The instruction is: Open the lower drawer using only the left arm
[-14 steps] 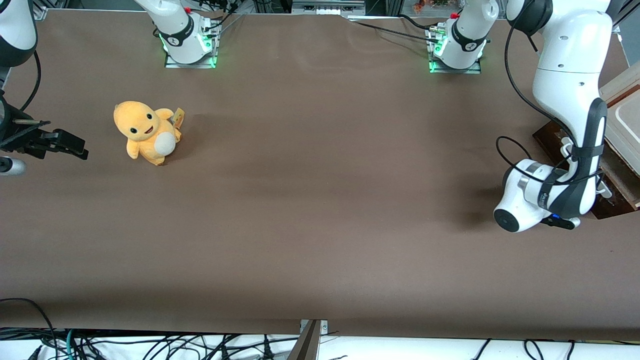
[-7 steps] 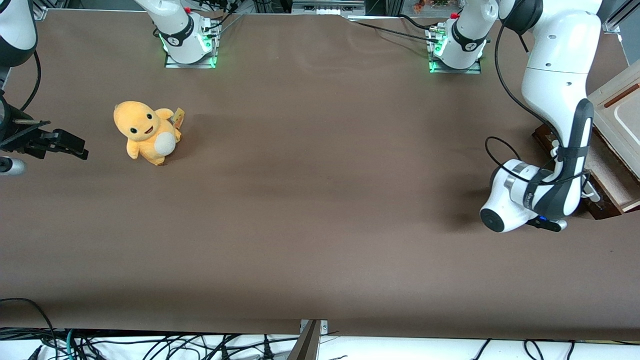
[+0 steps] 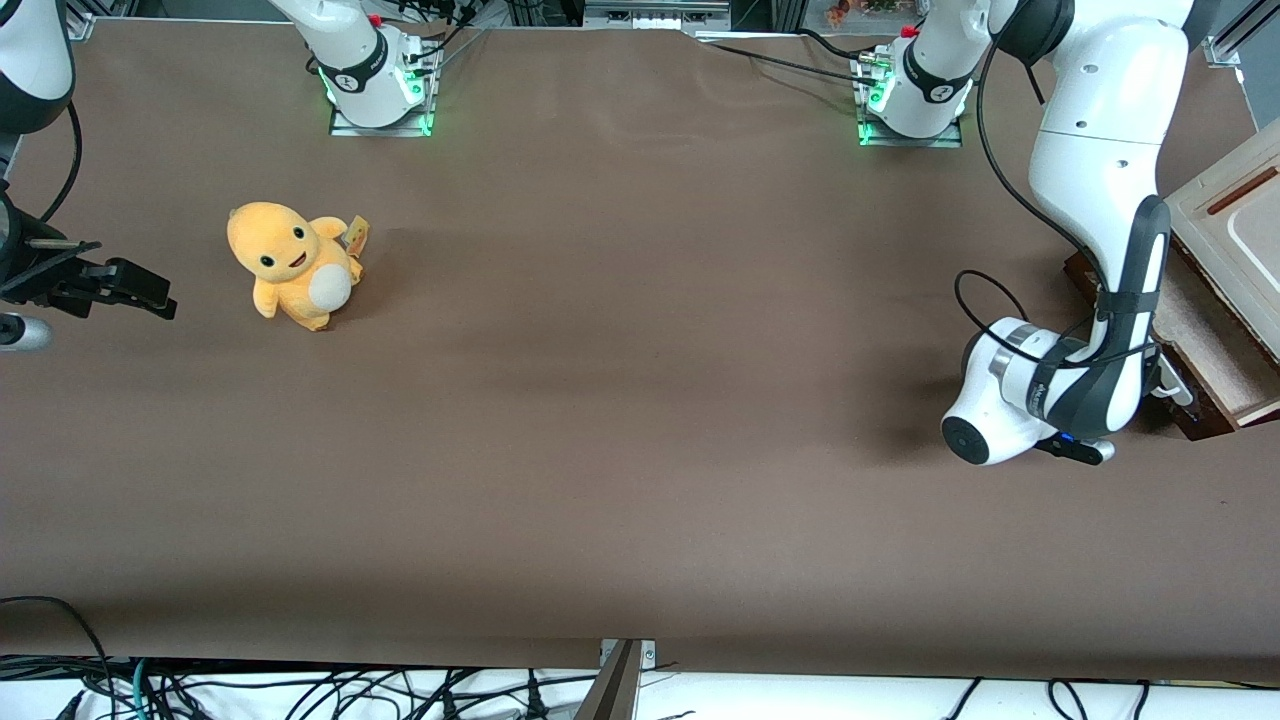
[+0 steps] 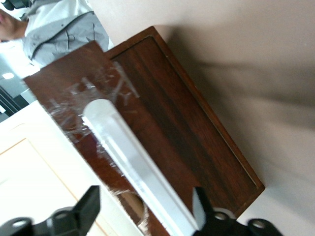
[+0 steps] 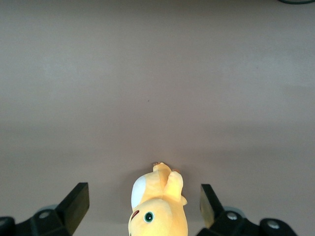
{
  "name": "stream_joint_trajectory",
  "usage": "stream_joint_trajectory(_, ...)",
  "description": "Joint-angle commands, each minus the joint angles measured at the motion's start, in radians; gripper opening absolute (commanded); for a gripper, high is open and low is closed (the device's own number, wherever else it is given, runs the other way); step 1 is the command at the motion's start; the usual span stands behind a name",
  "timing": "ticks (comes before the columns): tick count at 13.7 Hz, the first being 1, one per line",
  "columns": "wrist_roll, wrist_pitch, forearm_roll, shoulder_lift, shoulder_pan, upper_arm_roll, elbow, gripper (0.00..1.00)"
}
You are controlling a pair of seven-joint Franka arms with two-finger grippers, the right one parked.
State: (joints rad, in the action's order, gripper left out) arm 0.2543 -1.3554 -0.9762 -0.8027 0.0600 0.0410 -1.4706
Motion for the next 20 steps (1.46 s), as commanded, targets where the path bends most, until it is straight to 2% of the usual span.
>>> stream_joint_trajectory(1,-0.037,0.036,0.126,0.016,0.004,0.000,0.110,1.00)
stream_joint_trajectory(5,-0.035,0.074,0.481,0.083,-0.009,0.002,0.280,1.00)
stream_joint_trajectory(8,-0.036,0.067,0.770,0.201,-0.044,-0.003,0.300,1.00)
stream_joint_trajectory(10,-0.041,0.039,0.917,0.255,-0.092,0.000,0.309,1.00)
stream_joint_trajectory(11,-0.056,0.015,0.960,0.272,-0.109,-0.001,0.309,1.00)
stream_joint_trajectory(14,-0.226,-0.083,0.972,0.374,-0.124,-0.004,0.259,1.00)
stream_joint_trajectory(18,-0.367,-0.290,1.042,0.607,-0.137,-0.013,-0.012,1.00)
stream_joint_trajectory(20,-0.418,-0.338,1.054,0.695,-0.126,-0.013,-0.075,1.00)
